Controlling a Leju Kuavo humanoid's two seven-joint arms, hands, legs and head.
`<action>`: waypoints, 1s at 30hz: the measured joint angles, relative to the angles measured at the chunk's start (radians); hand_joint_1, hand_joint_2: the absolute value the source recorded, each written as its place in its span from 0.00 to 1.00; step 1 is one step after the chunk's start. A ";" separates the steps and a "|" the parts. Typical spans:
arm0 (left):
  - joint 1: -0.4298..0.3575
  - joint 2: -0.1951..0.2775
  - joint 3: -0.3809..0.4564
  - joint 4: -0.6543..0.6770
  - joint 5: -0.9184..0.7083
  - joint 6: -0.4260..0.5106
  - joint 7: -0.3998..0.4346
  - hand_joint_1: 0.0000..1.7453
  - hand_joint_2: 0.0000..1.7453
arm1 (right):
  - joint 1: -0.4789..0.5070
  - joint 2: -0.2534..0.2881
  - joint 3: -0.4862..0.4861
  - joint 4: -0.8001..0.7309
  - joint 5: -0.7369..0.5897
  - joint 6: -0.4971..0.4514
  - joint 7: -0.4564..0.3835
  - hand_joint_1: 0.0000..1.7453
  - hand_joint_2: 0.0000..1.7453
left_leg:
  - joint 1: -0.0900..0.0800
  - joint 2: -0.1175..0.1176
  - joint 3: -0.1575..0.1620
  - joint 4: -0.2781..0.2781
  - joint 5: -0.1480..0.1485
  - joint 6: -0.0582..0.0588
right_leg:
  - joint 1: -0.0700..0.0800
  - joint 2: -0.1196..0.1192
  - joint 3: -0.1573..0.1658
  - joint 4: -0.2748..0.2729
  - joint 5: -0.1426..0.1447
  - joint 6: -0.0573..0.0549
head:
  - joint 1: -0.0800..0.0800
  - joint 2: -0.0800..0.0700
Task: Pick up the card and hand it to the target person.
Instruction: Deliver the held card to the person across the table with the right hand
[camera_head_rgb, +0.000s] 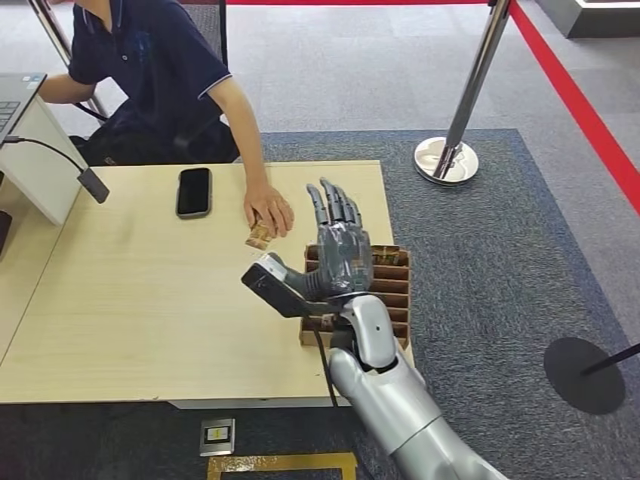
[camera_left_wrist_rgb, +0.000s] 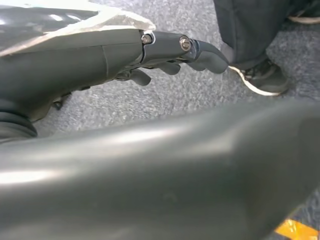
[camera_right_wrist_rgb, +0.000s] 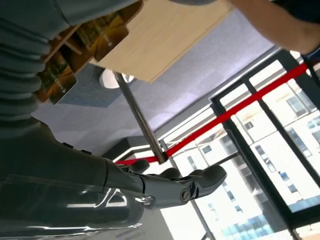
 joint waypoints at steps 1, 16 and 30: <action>0.001 0.000 0.002 0.000 0.002 -0.002 -0.005 0.00 0.00 | 0.035 -0.020 -0.024 -0.051 0.008 -0.017 0.001 0.00 0.00 | 0.000 0.000 0.000 0.000 0.000 0.000 | 0.000 0.000 0.000 0.000 0.000 0.000 | 0.000 0.000; 0.012 -0.005 0.015 0.001 -0.003 -0.008 -0.011 0.00 0.00 | 0.527 0.039 -0.935 -0.779 -0.293 -0.135 -0.515 0.00 0.00 | 0.000 -0.001 -0.001 0.000 -0.002 0.002 | 0.000 0.000 -0.001 -0.002 0.000 0.001 | 0.000 0.000; 0.007 -0.012 0.023 0.001 0.011 -0.007 -0.032 0.00 0.50 | 0.421 -0.048 -1.578 -0.235 -0.549 -0.129 -0.503 0.00 0.00 | 0.000 0.000 0.002 0.000 -0.002 0.003 | -0.001 0.000 0.004 -0.003 0.000 0.003 | 0.001 0.000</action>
